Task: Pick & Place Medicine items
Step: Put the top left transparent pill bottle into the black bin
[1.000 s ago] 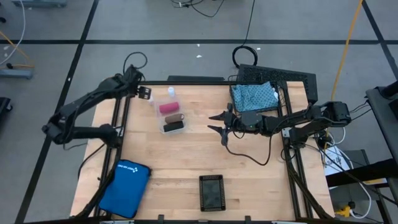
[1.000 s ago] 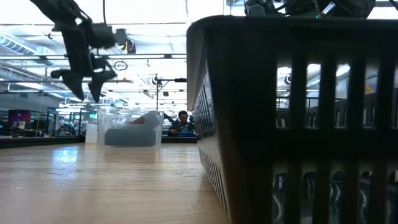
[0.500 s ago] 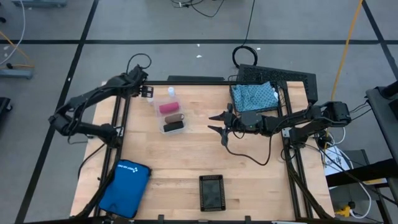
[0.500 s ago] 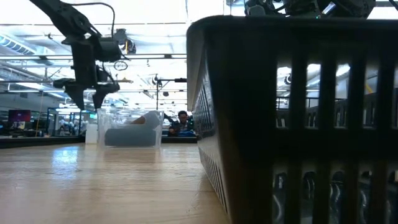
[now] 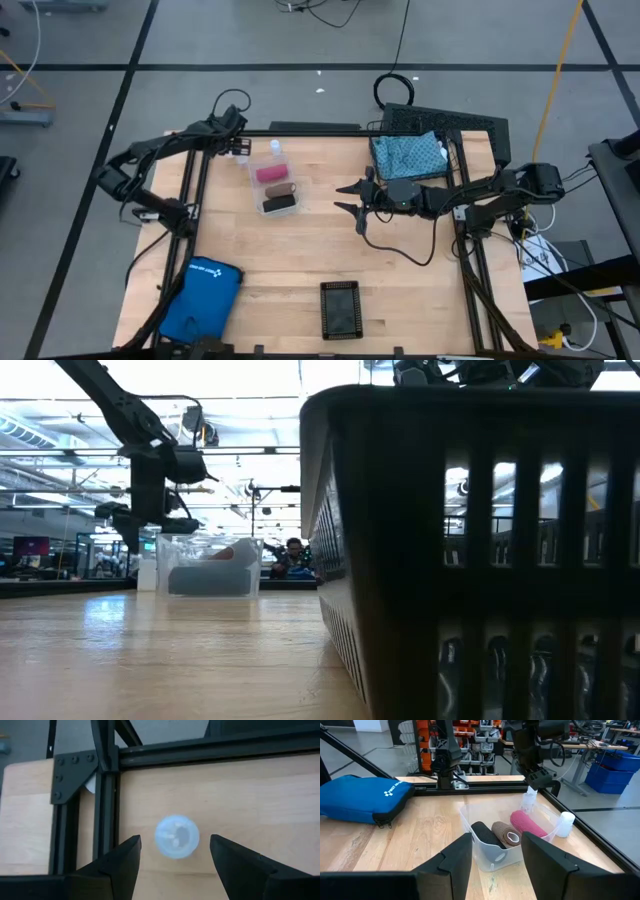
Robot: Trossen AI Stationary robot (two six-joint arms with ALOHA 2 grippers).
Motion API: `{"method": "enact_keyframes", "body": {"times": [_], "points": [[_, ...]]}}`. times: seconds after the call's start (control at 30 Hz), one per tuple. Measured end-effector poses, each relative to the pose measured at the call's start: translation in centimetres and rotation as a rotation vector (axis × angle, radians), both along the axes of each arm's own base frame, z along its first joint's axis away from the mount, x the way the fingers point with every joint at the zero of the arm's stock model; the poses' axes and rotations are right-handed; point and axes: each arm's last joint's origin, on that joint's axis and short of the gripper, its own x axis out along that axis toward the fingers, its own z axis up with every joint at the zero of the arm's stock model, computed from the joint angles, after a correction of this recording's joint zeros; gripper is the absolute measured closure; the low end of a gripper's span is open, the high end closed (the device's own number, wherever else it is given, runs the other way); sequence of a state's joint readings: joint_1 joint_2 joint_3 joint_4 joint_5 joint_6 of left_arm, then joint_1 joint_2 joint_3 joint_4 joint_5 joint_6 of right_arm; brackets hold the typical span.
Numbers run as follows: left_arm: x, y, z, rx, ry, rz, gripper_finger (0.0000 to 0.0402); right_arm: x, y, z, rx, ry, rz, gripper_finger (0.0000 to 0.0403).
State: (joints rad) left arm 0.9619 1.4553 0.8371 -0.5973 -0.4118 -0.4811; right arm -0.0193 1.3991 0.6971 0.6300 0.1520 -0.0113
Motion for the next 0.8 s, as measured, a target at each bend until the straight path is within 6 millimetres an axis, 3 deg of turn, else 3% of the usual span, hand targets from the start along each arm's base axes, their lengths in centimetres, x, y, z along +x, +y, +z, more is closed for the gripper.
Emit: {"method": "enact_keyframes", "body": {"times": [0.17, 0.43, 0.7, 0.8], "points": [[0.1, 0.9, -1.2, -0.016, 0.012, 0.013, 0.0156, 0.0, 0.0, 0.0, 0.0, 0.0, 0.0, 0.0243], [0.1, 0.8, -1.2, -0.025, 0.007, 0.008, 0.0161, 0.0, 0.0, 0.0, 0.0, 0.0, 0.001, 0.0243], [0.1, 1.0, -1.3, -0.018, 0.002, 0.014, 0.0251, 0.0, 0.0, -0.1, 0.001, 0.007, 0.001, 0.0243], [0.1, 1.0, -1.3, -0.016, 0.002, 0.013, 0.0264, 0.0, 0.0, -0.1, 0.001, 0.014, 0.001, 0.0243]]}}
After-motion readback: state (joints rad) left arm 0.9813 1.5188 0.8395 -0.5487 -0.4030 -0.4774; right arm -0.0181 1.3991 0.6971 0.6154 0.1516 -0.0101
